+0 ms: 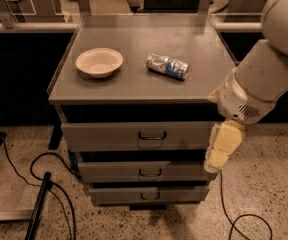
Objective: Open top drawer
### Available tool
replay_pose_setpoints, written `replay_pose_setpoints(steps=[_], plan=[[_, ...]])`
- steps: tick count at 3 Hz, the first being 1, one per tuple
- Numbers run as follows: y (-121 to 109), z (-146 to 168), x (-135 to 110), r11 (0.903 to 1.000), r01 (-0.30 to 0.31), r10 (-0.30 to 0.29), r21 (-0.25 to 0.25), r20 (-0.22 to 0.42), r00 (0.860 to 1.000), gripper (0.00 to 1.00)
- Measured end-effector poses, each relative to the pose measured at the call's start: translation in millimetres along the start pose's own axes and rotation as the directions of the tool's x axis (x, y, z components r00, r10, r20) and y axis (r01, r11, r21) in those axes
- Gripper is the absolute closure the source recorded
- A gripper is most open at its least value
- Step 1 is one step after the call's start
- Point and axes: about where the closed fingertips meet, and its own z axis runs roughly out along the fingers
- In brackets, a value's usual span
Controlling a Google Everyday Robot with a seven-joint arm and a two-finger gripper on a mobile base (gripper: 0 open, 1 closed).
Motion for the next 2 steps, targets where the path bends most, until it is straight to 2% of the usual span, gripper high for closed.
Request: replay_pose_setpoints(steps=[1, 2], plan=[[8.9, 32.5, -24.9, 0.9972, 0.027, -0.023, -0.069, 0.052, 0.998, 0.00], [12.7, 38.9, -28.4, 0.9973, 0.041, -0.038, -0.061, 0.040, 0.998, 0.00]])
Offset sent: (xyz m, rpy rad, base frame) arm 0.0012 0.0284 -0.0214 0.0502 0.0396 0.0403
